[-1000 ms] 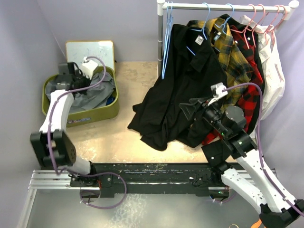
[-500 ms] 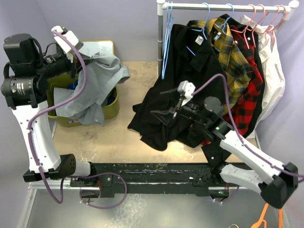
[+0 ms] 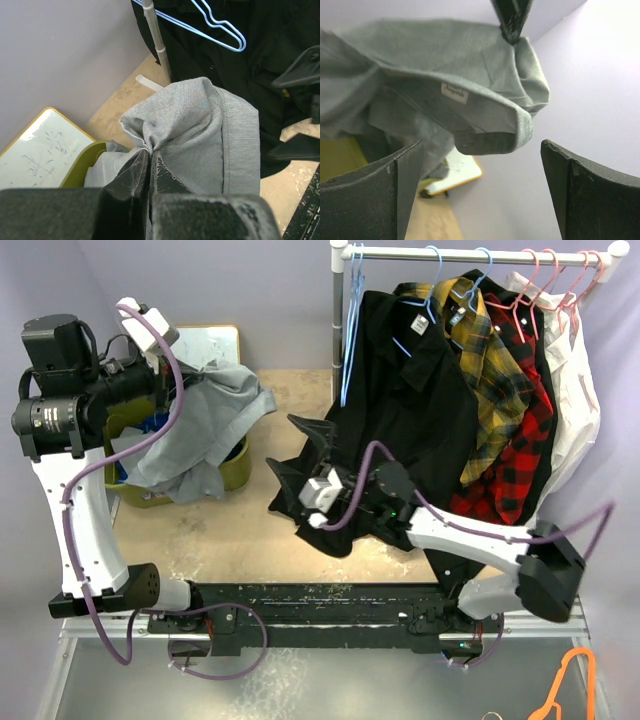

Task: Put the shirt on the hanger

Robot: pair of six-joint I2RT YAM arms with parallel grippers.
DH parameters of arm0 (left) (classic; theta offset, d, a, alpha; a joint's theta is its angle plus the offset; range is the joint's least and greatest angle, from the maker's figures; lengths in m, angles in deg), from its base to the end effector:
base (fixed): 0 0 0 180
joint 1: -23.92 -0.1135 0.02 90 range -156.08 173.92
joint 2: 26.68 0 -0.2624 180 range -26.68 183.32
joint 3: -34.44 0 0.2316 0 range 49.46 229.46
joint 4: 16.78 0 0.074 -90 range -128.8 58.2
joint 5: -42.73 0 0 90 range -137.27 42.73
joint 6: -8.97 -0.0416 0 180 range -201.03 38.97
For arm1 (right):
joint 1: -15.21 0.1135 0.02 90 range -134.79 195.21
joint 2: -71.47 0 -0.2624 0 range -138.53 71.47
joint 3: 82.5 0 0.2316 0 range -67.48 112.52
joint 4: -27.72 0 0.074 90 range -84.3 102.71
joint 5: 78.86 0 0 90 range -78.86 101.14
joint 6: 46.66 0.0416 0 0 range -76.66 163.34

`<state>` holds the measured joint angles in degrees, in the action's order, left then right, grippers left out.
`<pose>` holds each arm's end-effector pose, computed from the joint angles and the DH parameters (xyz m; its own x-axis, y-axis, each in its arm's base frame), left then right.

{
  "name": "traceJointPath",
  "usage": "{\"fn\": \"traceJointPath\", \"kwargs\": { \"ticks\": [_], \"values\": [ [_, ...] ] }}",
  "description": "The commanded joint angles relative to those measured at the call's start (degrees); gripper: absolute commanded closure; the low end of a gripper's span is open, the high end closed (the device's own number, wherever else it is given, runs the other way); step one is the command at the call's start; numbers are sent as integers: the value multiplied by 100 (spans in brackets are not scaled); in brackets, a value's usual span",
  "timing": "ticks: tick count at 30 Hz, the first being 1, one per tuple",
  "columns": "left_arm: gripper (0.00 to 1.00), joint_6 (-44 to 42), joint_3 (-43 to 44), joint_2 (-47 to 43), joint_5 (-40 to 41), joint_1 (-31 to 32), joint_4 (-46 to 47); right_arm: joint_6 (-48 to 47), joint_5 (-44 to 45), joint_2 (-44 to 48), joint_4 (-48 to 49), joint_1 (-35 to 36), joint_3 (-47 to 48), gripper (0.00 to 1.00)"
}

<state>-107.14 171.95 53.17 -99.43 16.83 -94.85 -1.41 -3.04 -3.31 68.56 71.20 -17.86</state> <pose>0.1935 -0.0090 0.5328 -0.0208 0.2695 -0.9628 0.7438 0.6476 0.1652 0.1467 0.2357 0.3843 0.8516 0.0417 -0.5226 -0.4534 0.5591 -0.6942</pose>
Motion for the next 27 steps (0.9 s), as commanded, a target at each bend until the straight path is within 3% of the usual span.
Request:
{"fn": "traceJointPath", "kwargs": {
  "ticks": [1, 10, 12, 13, 15, 17, 18, 21, 22, 25, 26, 27],
  "values": [
    [100, -50, -133, -166, -282, -3, 132, -2006, 638, -763, 1192, 92, 539, 0],
    [100, -364, -841, -275, -364, 6, 131, -2236, 1236, -2141, 2463, 398, 1633, 3],
    [100, -438, -1034, -275, -357, 6, 163, -2357, 1420, -2411, 2663, 421, 1803, 9],
    [100, -471, -1136, -277, -340, 6, 192, -2343, 1434, -2518, 2752, 421, 1858, 18],
    [100, -482, -1390, -270, -266, 6, 332, -2104, 1479, -2684, 3005, 420, 1887, 45],
    [100, -348, -1738, -216, 15, 33, 715, -1760, 1619, -2721, 3056, 389, 1860, 89],
    [100, -217, -1945, -128, 295, 52, 974, -1602, 1694, -2701, 3047, 364, 1809, 100],
    [97, 64, -2088, 551, 1315, 154, 1293, -808, 1828, -2523, 2745, 211, 1556, 100],
    [83, 175, -1935, 926, 1751, 175, 1241, -429, 1964, -2456, 2623, 154, 1498, 100],
    [14, 34, -1108, 1732, 2252, 173, 459, 584, 2405, -2335, 2305, -121, 1293, 100],
    [1, -24, -934, 1772, 2291, 173, 272, 804, 2527, -2329, 2188, -206, 1226, 100],
    [0, -110, -839, 1664, 2291, 180, 152, 987, 2681, -2341, 2065, -277, 1194, 100]
  ]
}}
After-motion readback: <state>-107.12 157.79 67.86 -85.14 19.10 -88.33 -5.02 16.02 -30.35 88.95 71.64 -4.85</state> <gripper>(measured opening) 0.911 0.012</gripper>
